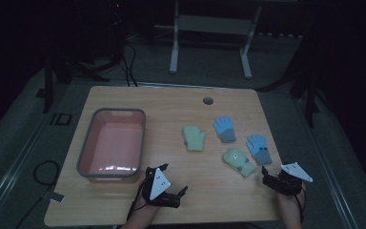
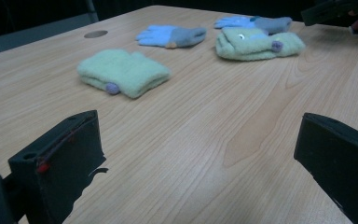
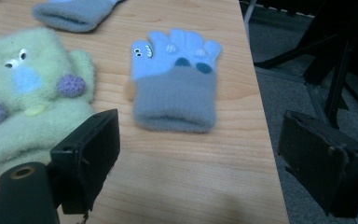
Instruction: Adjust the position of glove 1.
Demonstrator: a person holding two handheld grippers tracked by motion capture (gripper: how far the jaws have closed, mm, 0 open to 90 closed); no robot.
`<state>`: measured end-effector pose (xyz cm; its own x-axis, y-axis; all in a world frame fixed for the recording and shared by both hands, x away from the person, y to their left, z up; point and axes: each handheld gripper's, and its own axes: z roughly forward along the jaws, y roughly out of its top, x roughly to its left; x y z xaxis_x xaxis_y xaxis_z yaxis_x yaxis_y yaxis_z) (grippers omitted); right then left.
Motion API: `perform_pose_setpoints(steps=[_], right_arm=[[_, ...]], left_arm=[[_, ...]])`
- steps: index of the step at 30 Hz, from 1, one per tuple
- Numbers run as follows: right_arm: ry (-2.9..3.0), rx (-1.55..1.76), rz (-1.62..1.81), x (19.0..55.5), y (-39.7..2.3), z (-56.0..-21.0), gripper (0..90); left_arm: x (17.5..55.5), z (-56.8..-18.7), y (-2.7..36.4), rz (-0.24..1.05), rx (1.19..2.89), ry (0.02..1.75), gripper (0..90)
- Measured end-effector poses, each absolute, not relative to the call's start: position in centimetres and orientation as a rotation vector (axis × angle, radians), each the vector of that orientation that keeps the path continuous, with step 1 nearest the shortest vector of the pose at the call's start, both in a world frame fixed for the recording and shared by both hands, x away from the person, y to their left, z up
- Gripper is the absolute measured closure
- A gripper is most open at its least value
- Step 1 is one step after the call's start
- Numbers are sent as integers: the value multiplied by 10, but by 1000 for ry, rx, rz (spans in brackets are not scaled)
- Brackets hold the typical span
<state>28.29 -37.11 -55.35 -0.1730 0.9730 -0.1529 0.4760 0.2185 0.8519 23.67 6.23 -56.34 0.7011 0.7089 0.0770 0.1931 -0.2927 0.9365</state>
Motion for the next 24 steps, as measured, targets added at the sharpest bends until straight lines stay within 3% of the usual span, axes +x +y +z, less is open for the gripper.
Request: perform_pose_setpoints(steps=[17, 22, 24], right_arm=[[1947, 1451, 902, 287, -364, -547, 131], [2016, 1479, 996, 289, -360, -539, 206], [2029, 1470, 990, 289, -358, -537, 187]], left_arm=[[237, -563, 63, 590, 1829, 715, 12], [236, -563, 63, 598, 1829, 708, 12], [236, -563, 62, 601, 1833, 706, 12]])
